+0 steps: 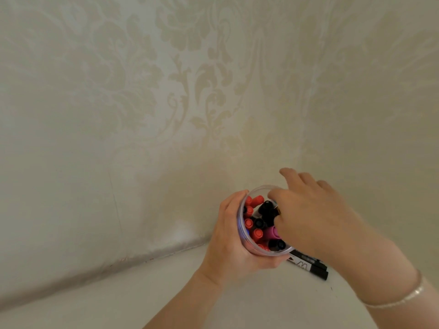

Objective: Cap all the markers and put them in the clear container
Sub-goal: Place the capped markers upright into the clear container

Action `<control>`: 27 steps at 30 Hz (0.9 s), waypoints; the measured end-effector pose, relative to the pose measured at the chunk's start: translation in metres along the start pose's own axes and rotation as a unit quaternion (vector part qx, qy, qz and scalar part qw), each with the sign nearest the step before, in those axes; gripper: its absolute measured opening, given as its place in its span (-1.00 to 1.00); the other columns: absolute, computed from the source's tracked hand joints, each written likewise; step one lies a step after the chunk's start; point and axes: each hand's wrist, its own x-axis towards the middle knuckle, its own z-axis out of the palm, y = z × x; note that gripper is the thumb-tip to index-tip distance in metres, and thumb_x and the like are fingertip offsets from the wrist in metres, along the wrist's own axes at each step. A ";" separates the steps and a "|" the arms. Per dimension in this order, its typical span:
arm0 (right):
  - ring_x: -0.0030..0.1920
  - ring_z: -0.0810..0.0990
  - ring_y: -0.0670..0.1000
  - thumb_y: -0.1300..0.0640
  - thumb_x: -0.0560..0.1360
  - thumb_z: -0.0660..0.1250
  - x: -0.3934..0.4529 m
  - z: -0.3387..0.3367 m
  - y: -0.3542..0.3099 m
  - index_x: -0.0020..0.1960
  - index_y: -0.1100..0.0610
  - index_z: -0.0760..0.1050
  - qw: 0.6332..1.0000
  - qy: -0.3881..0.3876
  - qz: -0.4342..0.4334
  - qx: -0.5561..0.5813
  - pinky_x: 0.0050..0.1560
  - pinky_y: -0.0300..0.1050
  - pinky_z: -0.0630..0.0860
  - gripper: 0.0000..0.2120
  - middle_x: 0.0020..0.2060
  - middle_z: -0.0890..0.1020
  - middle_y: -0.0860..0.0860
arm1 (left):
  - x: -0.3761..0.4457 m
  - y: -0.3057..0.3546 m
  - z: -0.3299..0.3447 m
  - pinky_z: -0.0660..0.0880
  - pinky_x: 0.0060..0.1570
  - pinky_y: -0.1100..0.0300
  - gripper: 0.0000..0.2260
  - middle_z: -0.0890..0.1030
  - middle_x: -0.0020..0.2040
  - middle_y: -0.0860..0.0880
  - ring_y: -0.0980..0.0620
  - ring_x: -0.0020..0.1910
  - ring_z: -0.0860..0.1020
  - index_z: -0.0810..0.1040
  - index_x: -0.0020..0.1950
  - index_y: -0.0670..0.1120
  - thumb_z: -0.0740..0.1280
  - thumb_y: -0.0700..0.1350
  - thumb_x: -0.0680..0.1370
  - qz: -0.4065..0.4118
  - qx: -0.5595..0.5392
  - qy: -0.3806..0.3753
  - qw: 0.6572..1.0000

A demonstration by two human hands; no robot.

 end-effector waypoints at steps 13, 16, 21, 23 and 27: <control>0.46 0.16 -0.01 0.16 0.45 0.25 0.011 -0.006 0.011 0.22 -0.22 0.50 0.984 -0.010 -0.081 0.156 0.42 -0.08 0.08 -0.58 0.51 0.11 -0.11 | 0.003 0.000 0.000 0.44 0.26 -0.09 -0.06 0.31 0.39 0.04 -0.18 0.32 0.43 0.18 0.44 -0.13 0.59 0.14 0.23 0.039 0.005 0.001 0.999; 0.36 0.32 0.01 0.10 0.47 0.23 0.005 -0.010 0.008 0.24 -0.15 0.48 0.995 0.044 -0.046 0.080 0.31 -0.07 0.23 -0.63 0.44 0.26 -0.08 | 0.003 -0.002 0.001 0.44 0.27 -0.08 -0.02 0.32 0.37 -0.03 -0.21 0.32 0.42 0.15 0.45 -0.12 0.62 0.10 0.20 0.033 0.005 0.011 0.999; 0.42 0.24 0.10 0.03 0.46 0.23 -0.002 0.000 0.000 0.32 -0.01 0.36 1.000 0.000 -0.003 0.027 0.38 0.04 0.19 -0.57 0.51 0.06 0.10 | 0.006 0.005 -0.002 0.38 0.32 0.14 -0.09 0.24 0.40 0.18 -0.02 0.35 0.38 0.13 0.45 -0.05 0.47 0.30 0.30 0.028 0.011 0.016 0.999; 0.50 0.04 0.09 0.06 0.43 0.27 0.008 0.006 0.001 0.36 -0.02 0.35 0.997 -0.027 -0.020 0.068 0.47 0.11 0.02 -0.52 0.53 -0.09 0.06 | 0.005 0.005 -0.001 0.38 0.32 0.12 -0.07 0.26 0.40 0.14 -0.03 0.35 0.38 0.13 0.45 -0.08 0.51 0.26 0.28 0.032 0.016 0.018 0.999; 0.48 0.10 0.01 0.18 0.39 0.31 0.017 0.005 0.008 0.25 -0.14 0.48 0.969 -0.066 -0.076 0.225 0.47 0.09 0.11 -0.54 0.50 0.05 -0.12 | 0.002 -0.002 -0.002 0.45 0.26 -0.07 0.00 0.31 0.37 -0.03 -0.14 0.33 0.41 0.20 0.43 -0.17 0.65 0.09 0.17 0.050 0.042 0.009 0.998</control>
